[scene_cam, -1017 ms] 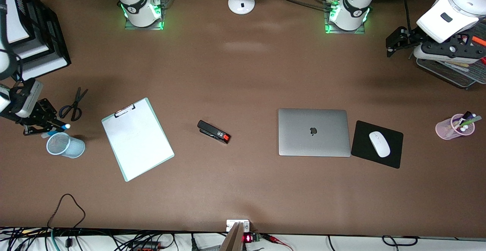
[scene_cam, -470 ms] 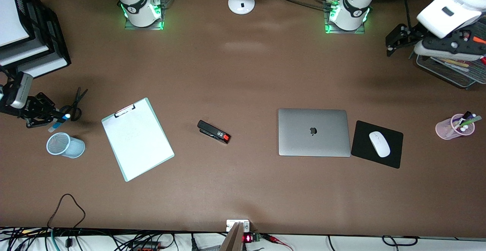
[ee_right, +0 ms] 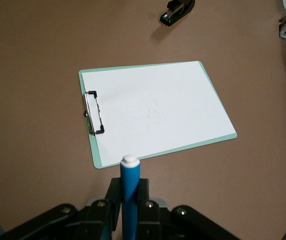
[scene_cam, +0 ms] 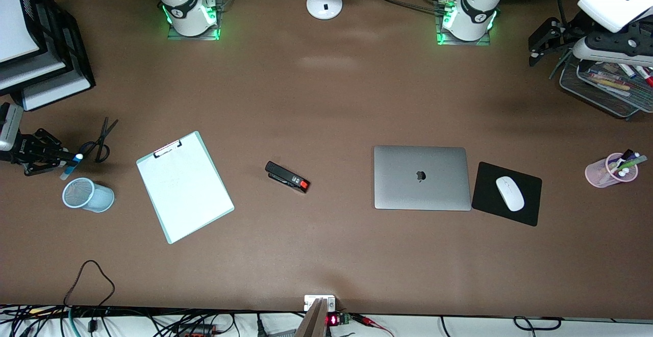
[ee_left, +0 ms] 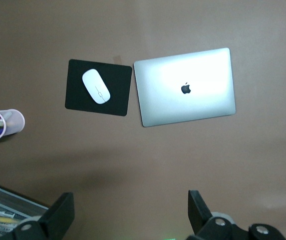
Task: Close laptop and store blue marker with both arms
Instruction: 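Lower the blue marker into the light blue cup with the right gripper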
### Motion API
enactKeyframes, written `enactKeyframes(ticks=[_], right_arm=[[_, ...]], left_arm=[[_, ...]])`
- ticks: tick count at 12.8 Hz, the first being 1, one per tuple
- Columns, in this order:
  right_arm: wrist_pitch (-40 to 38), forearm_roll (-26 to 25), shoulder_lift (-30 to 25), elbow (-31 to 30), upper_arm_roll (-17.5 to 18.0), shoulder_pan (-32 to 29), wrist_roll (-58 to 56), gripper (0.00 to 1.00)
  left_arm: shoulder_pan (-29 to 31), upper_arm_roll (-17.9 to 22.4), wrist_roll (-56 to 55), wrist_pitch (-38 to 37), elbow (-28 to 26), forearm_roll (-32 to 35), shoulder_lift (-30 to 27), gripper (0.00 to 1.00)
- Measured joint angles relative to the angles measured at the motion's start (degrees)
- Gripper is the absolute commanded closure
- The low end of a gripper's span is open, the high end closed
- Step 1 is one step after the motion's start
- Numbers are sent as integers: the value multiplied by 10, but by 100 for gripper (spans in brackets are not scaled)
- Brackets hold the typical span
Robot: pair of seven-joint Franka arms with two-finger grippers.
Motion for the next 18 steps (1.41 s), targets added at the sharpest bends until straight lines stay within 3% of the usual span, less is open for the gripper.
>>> enactKeyframes(ticks=[2, 6, 8, 11, 18], right_arm=[[-31, 29, 7, 3, 0, -5, -6, 97], [-51, 82, 20, 9, 1, -6, -34, 97], [-51, 103, 27, 41, 1, -6, -53, 97], [-54, 106, 38, 80, 2, -6, -54, 97], [-54, 107, 97, 88, 2, -29, -71, 97]], left_arm=[[-24, 21, 0, -3, 1, 0, 3, 0], [-32, 23, 0, -6, 2, 0, 10, 0], [-32, 25, 0, -6, 13, 0, 17, 0], [-32, 26, 0, -6, 21, 0, 20, 0], [-33, 25, 0, -7, 21, 0, 32, 0]])
